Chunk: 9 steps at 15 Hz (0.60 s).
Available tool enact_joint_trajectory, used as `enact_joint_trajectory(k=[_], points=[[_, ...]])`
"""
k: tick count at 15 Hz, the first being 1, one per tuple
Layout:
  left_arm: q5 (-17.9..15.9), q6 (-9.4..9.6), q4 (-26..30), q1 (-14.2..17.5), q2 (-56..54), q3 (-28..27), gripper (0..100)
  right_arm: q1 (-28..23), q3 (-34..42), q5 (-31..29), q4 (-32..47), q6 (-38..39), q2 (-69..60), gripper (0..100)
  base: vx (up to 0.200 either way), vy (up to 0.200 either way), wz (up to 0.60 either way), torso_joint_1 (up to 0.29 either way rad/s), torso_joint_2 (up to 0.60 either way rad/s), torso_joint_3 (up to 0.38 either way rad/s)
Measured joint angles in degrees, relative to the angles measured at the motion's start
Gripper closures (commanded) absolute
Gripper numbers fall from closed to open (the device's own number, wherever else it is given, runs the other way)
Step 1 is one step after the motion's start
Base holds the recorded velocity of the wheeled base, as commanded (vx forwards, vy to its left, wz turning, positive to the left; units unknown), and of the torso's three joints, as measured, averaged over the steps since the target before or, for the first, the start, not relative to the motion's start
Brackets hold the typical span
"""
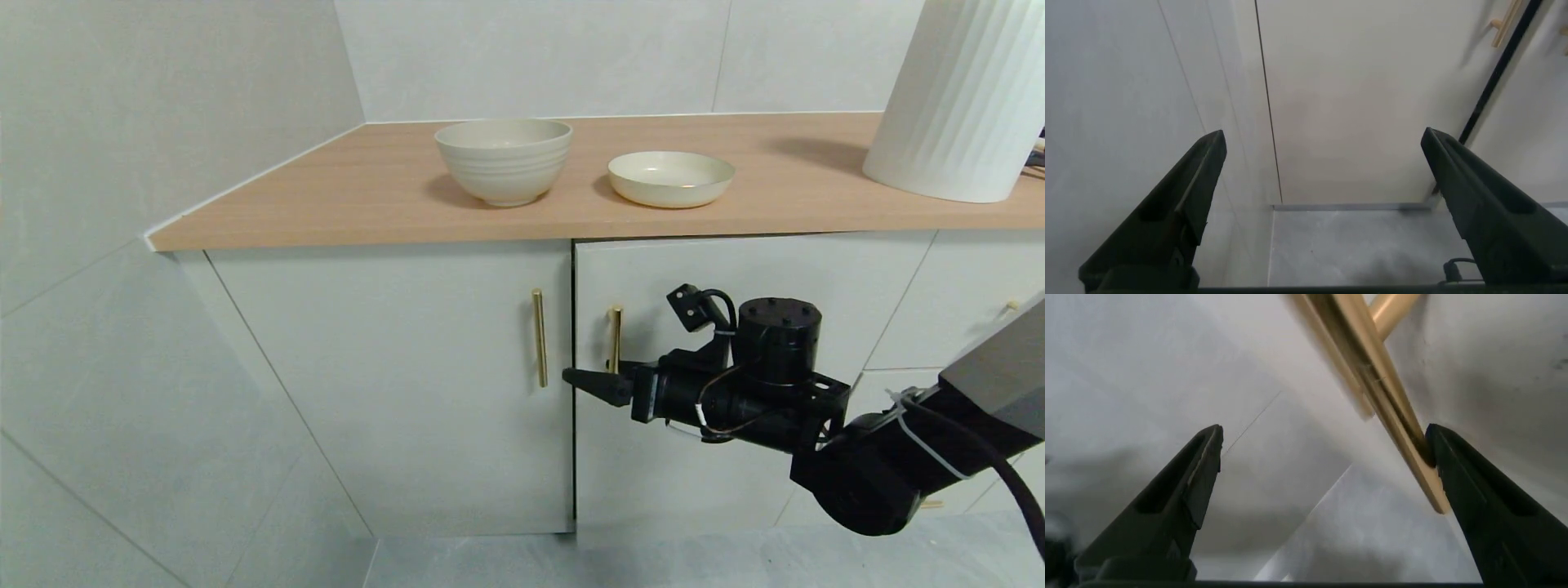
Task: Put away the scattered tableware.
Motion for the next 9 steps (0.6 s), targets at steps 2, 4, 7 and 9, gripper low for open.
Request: enact_joint_trajectory(k=[2,4,7,9], points=[[-0.02,0.00,0.00,0.00,0.00,0.00,0,0.02,1.52,2.18,0.00,0.04,-1.33,0,0.000,0.000,0.00,0.000,0.00,0.000],[0.00,0.00,0.00,0.00,0.00,0.00,0,0.44,2.38,2.40,0.00,0.06,-2.12,0,0.000,0.000,0.00,0.000,0.00,0.000],[0.00,-0.06,0.00,0.00,0.00,0.00,0,0.78,3.90,2.55,0.05,0.06,-3.47,0,0.000,0.000,0.00,0.000,0.00,0.000],[0.01,-0.01,0.00,0.00,0.00,0.00,0,1.00,5.60,3.28,0.05,0.04,-5.29,0,0.000,0.000,0.00,0.000,0.00,0.000]])
